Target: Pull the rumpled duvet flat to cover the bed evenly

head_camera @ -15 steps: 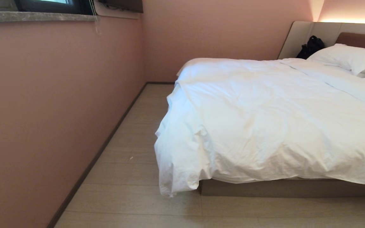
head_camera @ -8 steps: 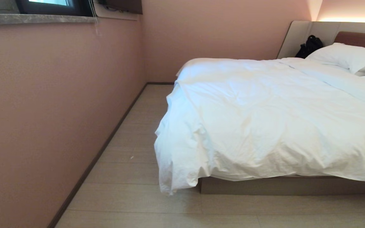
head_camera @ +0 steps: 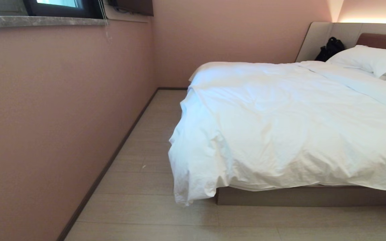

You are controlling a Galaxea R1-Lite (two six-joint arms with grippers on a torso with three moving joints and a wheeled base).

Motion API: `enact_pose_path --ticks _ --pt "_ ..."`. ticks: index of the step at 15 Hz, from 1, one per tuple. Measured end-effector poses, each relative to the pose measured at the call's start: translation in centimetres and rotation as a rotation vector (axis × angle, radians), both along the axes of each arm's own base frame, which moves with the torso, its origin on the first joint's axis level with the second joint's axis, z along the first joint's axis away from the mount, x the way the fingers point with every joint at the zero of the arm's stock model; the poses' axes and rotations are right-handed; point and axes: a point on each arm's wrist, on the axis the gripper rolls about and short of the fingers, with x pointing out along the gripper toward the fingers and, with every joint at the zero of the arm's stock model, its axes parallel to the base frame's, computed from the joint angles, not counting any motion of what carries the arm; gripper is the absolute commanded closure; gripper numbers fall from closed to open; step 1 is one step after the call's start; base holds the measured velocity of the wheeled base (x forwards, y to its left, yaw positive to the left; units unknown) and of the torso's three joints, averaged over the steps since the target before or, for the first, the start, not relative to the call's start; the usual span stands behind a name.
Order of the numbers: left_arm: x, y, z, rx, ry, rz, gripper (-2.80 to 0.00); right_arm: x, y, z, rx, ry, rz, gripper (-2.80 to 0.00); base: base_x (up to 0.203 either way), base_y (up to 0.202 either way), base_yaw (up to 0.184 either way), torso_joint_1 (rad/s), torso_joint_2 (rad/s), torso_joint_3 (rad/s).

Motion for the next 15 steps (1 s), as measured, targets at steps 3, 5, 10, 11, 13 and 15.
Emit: enact_pose_path --ticks 3,5,10,11,13,15 --pt "0.00 0.00 0.00 0.002 0.000 0.001 0.00 0.00 0.00 0.00 0.000 0.000 0.000 0.00 0.000 0.115 0.004 0.004 0.00 0.000" --pt "0.00 0.00 -0.01 0.000 0.001 0.001 0.00 0.00 0.00 0.01 0.000 -0.001 0.000 0.00 0.000 0.000 0.000 0.000 0.00 0.000" --pt "0.00 0.01 0.03 -0.012 -0.003 0.007 0.00 0.00 0.00 0.00 0.000 0.000 0.002 0.00 0.000 0.000 0.000 0.000 0.00 0.000" --pt "0.00 0.01 0.03 -0.013 -0.003 0.006 0.00 0.00 0.00 0.00 0.000 0.000 0.000 0.00 0.000 0.000 0.000 0.000 0.00 0.000" --pt "0.00 0.02 0.03 -0.017 -0.002 0.007 0.00 0.00 0.00 0.01 0.000 -0.001 0.001 0.00 0.000 0.000 0.000 0.000 0.00 0.000" --pt "0.00 0.02 0.03 -0.019 -0.003 0.007 0.00 0.00 0.00 0.00 0.000 0.000 0.000 0.00 0.000 0.000 0.000 0.000 0.00 0.000"
